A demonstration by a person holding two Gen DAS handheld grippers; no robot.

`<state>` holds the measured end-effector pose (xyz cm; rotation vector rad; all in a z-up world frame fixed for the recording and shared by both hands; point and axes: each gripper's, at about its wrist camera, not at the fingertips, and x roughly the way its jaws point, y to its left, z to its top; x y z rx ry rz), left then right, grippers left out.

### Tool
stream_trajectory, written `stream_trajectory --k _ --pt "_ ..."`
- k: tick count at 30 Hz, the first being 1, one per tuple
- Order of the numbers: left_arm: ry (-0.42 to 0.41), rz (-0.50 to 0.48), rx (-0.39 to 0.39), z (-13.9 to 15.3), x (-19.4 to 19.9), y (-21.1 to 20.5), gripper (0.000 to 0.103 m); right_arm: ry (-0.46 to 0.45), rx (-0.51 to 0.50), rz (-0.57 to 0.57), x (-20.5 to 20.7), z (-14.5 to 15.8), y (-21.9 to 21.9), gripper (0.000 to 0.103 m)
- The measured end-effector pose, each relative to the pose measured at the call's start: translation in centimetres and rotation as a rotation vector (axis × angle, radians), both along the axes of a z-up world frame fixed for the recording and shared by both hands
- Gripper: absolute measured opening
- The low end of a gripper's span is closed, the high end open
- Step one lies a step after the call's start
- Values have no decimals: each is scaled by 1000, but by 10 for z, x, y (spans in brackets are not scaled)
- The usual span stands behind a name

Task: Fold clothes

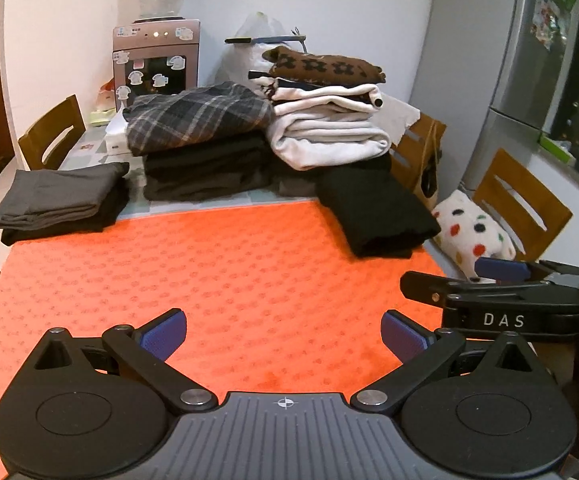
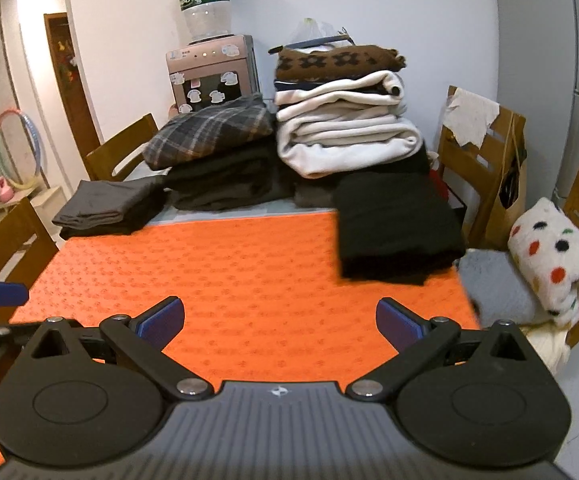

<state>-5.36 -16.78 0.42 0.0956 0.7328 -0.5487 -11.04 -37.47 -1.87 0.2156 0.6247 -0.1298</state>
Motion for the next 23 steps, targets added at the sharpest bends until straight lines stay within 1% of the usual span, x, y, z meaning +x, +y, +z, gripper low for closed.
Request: stream_trajectory --k 5,9,11,13,16,23 --pt "18 -52 -5 -6 10 46 103 0 -19 -33 7 1 57 103" --pt "19 -107 3 -14 12 71 103 6 -33 -67 12 -2 94 103" --pt "6 -128 10 -17 13 80 103 6 -45 -85 14 -2 107 103" --pt "-17 -139 22 -19 14 87 103 7 -58 -112 16 -2 118 103" --pt "-29 -158 14 -21 20 97 103 12 -76 -157 16 0 126 103" --pt "-27 -197 -51 -22 32 109 103 35 -81 -225 14 -1 130 103"
